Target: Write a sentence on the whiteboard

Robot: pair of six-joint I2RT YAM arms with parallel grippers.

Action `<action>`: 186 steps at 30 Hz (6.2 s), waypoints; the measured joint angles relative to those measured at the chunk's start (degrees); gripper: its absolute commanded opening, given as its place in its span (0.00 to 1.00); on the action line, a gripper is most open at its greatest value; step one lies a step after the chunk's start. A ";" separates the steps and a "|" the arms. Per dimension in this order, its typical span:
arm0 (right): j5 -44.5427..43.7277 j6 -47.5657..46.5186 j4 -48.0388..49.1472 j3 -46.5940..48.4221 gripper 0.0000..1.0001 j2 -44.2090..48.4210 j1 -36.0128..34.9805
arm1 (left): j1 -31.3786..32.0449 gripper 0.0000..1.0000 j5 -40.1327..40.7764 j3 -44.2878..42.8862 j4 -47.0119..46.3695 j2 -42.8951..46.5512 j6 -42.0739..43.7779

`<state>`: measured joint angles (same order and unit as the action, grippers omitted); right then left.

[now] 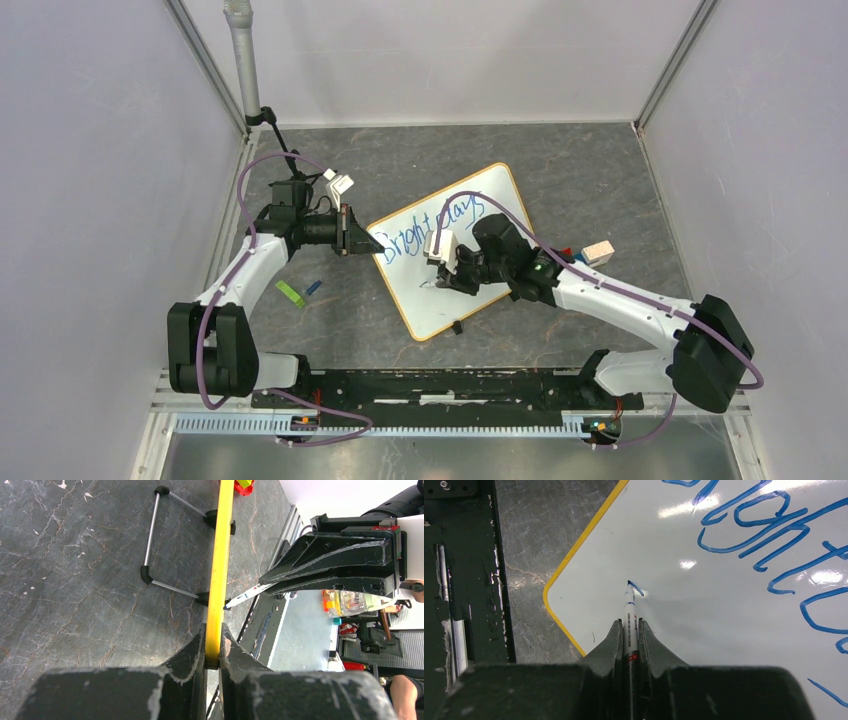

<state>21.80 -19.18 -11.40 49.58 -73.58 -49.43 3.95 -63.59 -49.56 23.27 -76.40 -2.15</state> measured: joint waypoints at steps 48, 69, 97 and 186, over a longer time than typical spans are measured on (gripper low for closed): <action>-5.18 -3.78 -5.01 2.60 0.00 1.09 0.04 | 0.44 0.02 0.24 -0.44 0.63 0.00 0.02; -3.74 -5.25 -8.41 -0.24 0.00 2.75 0.09 | 0.63 0.03 0.42 -0.52 0.66 0.00 0.02; -5.90 -3.17 -6.73 5.60 0.00 1.09 2.36 | 0.98 0.02 0.48 -1.18 1.55 -0.48 0.09; -2.10 -4.11 -10.99 -2.78 0.00 7.15 4.57 | 2.12 0.02 1.11 -3.06 3.21 -1.84 1.14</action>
<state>19.70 -23.29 -22.39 46.81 -66.43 -44.86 6.07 -62.48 -52.62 26.48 -78.24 -1.02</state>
